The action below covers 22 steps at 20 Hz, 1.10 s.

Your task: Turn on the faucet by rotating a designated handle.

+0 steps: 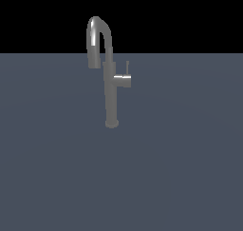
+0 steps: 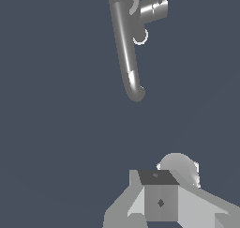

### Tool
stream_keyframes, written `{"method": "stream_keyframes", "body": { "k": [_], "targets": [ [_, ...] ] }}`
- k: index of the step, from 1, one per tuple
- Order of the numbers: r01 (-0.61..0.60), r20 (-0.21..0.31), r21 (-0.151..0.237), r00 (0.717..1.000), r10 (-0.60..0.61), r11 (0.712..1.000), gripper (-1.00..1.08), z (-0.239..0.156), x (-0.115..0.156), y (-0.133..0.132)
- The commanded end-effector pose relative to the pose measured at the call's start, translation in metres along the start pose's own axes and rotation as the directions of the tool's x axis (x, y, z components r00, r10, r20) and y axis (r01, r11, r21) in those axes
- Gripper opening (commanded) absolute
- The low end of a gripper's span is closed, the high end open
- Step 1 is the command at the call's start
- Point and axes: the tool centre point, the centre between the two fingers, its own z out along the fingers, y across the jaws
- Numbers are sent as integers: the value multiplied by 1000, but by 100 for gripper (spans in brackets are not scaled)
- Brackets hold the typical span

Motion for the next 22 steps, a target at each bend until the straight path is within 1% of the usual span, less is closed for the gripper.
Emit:
{"method": "stream_keyframes", "body": {
  "k": [1, 4, 7, 12, 17, 22],
  "targets": [
    [-46, 39, 42, 998, 44, 998, -100, 0, 15, -3],
    [-104, 89, 91, 991, 96, 990, -100, 0, 34, -6],
    [-164, 142, 138, 979, 144, 977, -100, 1, 53, -7],
    [-271, 238, 211, 946, 220, 939, -100, 5, 86, -8],
    [-385, 343, 274, 895, 284, 881, -100, 11, 120, -6],
    [-502, 455, 323, 826, 334, 802, -100, 22, 154, 0]
  ]
}}
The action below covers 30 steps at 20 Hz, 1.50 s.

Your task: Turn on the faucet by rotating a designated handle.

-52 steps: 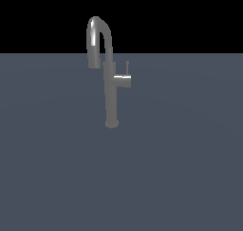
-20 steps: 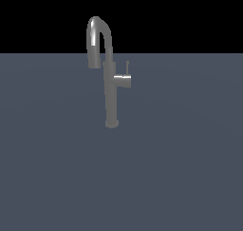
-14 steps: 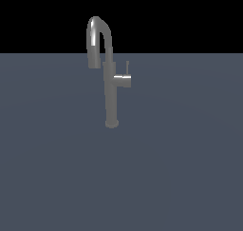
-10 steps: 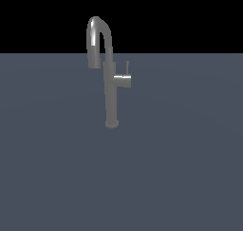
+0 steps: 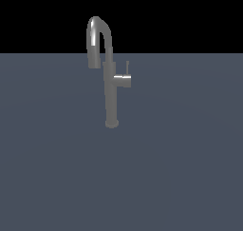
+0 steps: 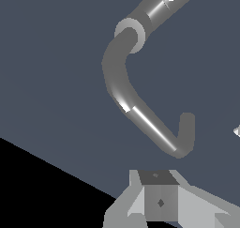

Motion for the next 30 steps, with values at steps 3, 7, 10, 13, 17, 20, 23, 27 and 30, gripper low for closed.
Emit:
{"method": "stream_keyframes", "body": {
  "k": [3, 7, 10, 13, 17, 20, 23, 27, 30],
  "targets": [
    [-101, 88, 92, 992, 92, 991, -100, -1, 33, -6],
    [-196, 174, 166, 971, 167, 966, -100, 1, 62, -8],
    [-272, 242, 216, 945, 218, 938, -100, 3, 85, -8],
    [-350, 313, 260, 912, 264, 900, -100, 8, 108, -6],
    [-452, 408, 308, 858, 313, 837, -100, 16, 137, -3],
    [-516, 469, 330, 817, 337, 790, -100, 23, 155, 1],
    [-567, 517, 345, 780, 353, 748, -100, 30, 170, 4],
    [-616, 565, 355, 741, 364, 704, -100, 37, 183, 7],
    [-638, 587, 358, 722, 367, 681, -100, 41, 190, 9]
  ]
}}
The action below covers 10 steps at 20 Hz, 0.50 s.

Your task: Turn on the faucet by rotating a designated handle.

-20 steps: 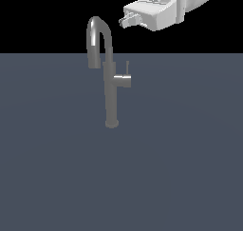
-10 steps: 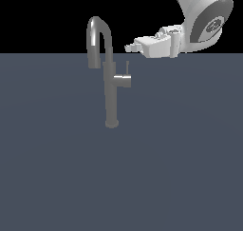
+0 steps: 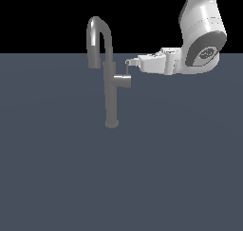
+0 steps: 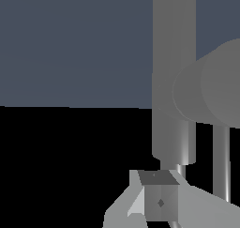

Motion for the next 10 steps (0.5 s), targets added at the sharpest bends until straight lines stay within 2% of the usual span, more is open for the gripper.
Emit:
{"method": "stream_keyframes", "body": {
  "k": [1, 10],
  "targets": [
    [-17, 15, 17, 1000, 16, 1000, -100, 0, 5, -1],
    [-25, 22, 25, 999, 25, 999, -100, 1, 7, 1]
  ]
}}
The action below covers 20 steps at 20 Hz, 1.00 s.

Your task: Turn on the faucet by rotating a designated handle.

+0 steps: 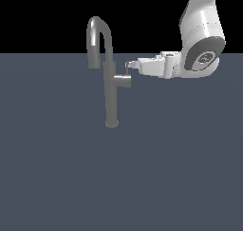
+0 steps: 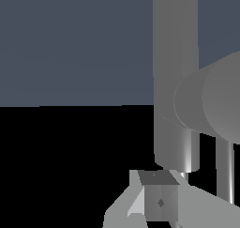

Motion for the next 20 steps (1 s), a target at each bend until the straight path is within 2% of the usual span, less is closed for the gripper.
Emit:
{"method": "stream_keyframes", "body": {
  "k": [1, 9, 11, 20],
  "targets": [
    [0, 0, 0, 1000, 0, 1000, -100, 0, -2, 4],
    [1, 0, 0, 1000, -1, 1000, -100, 1, -12, 26],
    [0, -1, 3, 1000, 0, 1000, -100, 0, -9, 22],
    [1, 0, 1, 1000, -1, 1000, -100, 0, -10, 50]
  ]
}}
